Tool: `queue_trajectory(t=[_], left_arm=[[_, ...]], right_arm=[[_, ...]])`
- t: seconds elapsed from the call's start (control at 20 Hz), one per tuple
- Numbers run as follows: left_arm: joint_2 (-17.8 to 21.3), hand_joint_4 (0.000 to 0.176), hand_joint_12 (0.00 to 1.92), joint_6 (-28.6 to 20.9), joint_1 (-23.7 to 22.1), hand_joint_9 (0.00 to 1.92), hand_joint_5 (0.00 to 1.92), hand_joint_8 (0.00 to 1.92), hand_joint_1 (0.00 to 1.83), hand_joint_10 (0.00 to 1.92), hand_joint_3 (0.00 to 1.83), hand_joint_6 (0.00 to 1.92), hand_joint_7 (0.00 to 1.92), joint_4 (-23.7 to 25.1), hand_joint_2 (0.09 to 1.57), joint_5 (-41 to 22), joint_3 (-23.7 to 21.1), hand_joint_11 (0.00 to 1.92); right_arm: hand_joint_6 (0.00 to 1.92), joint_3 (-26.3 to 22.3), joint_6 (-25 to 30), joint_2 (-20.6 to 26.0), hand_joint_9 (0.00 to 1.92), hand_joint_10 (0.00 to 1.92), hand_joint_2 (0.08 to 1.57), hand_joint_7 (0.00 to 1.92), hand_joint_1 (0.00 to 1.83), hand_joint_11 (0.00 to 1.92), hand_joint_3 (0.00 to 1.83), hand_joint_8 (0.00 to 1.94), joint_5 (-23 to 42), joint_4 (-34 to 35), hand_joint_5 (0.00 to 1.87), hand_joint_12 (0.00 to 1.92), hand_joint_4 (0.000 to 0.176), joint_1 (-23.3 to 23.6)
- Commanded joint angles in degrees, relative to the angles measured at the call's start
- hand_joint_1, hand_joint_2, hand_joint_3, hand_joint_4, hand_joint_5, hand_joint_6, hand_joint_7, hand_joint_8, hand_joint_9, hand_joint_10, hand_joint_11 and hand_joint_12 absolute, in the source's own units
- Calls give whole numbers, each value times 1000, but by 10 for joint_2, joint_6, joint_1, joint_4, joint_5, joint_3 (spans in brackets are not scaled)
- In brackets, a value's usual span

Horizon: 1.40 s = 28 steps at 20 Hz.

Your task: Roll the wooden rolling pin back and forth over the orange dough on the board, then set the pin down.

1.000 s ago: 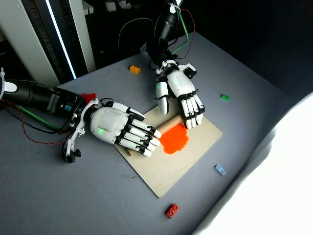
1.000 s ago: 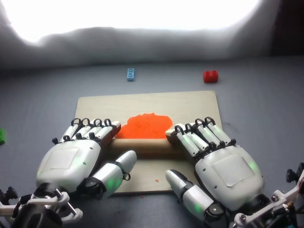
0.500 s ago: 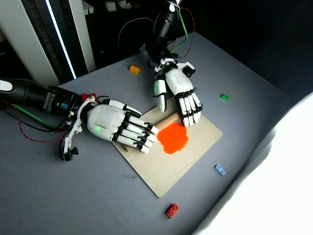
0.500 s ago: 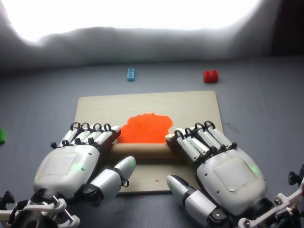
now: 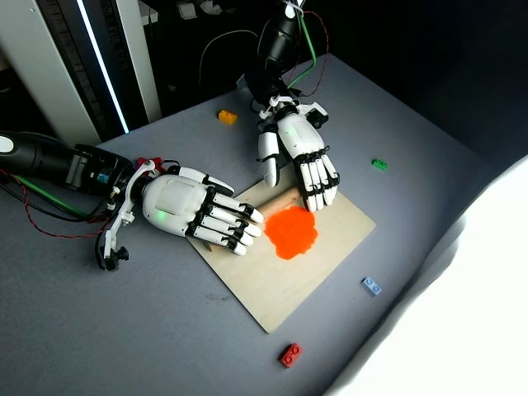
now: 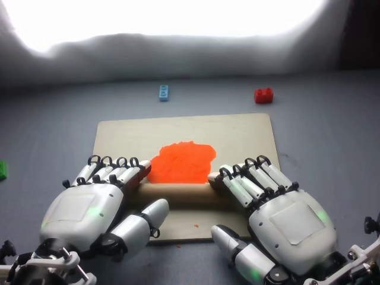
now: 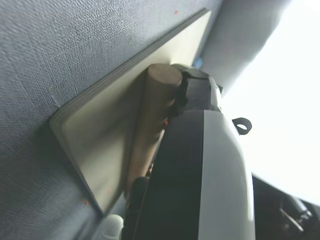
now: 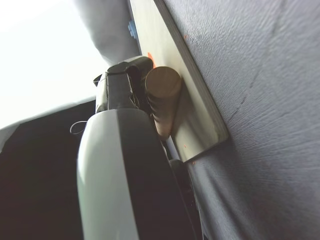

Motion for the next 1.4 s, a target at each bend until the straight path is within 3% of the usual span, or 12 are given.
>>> queue_trajectory(t=[0.0, 0.6, 0.75, 0.9, 1.35], left_arm=[[-2, 0, 799, -6, 7, 318, 302, 1, 0, 1, 0, 3, 353, 2, 1430, 0, -4, 0], [5, 0, 814, -13, 9, 322, 288, 1, 0, 4, 0, 0, 349, 10, 1433, 0, -11, 0], [7, 0, 815, -13, 9, 315, 290, 0, 0, 0, 0, 1, 339, 10, 1432, 0, -13, 0], [7, 0, 795, -13, 9, 292, 282, 2, 0, 2, 0, 2, 325, 10, 1432, 0, -13, 0], [7, 0, 778, -15, 5, 302, 281, 0, 0, 0, 0, 0, 325, 10, 1428, 0, -9, 0]], right_arm=[[688, -4, 0, -2, 30, 706, 1467, 394, 0, 0, 1, 2, -4, -7, 41, 867, 0, -10], [703, -5, 3, 2, 35, 731, 1468, 411, 0, 0, 2, 10, 0, -19, 57, 932, 0, -11], [696, -6, 8, 3, 10, 726, 1465, 391, 0, 0, 0, 1, 4, -32, 42, 839, 0, -12], [684, -8, 7, 3, 50, 727, 1456, 420, 0, 0, 0, 12, 5, -33, 47, 947, 0, -13], [684, -8, 8, 3, 37, 722, 1459, 414, 0, 0, 0, 8, 4, -33, 46, 895, 0, -12]])
